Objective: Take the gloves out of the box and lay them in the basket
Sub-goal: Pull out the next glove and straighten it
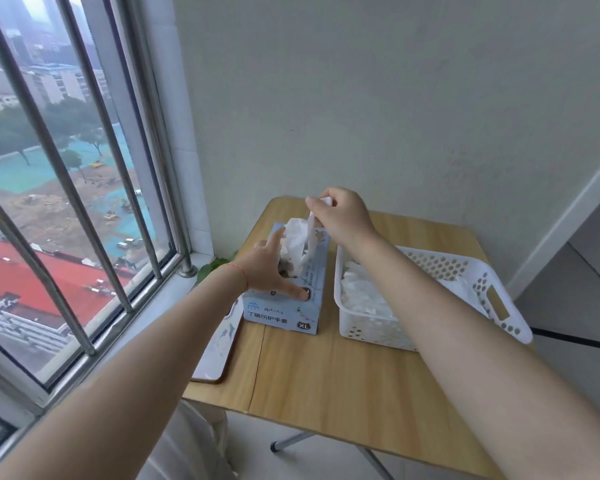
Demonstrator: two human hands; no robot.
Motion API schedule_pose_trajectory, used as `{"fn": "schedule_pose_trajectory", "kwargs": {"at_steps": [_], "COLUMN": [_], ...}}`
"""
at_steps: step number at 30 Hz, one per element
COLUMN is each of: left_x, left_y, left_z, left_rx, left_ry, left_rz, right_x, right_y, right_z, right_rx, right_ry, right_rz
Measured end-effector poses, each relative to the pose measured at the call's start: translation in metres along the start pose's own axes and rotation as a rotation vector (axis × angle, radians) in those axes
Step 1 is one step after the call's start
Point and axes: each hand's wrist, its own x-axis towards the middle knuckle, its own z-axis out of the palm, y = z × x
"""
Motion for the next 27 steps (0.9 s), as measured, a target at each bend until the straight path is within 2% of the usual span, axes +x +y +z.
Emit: {"fn": "schedule_pose_trajectory", "kwargs": {"at_steps": [2,6,12,13,15,18,20,25,27], "left_x": [-0.002,-0.004,-0.002,-0.002,-0.006,-0.022,-0.03,-0.032,-0.03], "left_y": [0.002,0.012,0.031,0.033,0.035,0.043,0.051,0.057,0.056], "left_z": [-0.001,-0.002,-0.007,-0.009,-0.019,-0.039,-0.051,-0.061,-0.058], "left_rx": [-0.089,-0.223,-0.224,-0.274,-0.525,-1.003,-1.182,-1.175,-1.269], "left_ry": [0.112,0.466,0.56,0.557,0.51,0.344,0.241,0.199,0.196], "left_rz": [0.015,0.142,0.19,0.183,0.139,0.117,0.105,-0.025,-0.087], "right_x": [0.0,-0.002,-0.006,-0.006,-0.005,-0.006,-0.007,-0.015,-0.015], "right_y": [0.001,0.001,-0.029,-0.031,-0.03,-0.025,-0.024,-0.021,-0.018], "right_z": [-0.002,-0.002,-0.013,-0.015,-0.02,-0.028,-0.032,-0.033,-0.033], "right_rx": [-0.004,-0.028,0.169,0.182,0.203,0.235,0.263,0.256,0.187], "right_ry": [0.007,-0.042,0.118,0.139,0.167,0.241,0.275,0.215,0.21], "right_rz": [0.029,0.068,-0.012,-0.013,0.009,0.076,0.118,0.146,0.145]}}
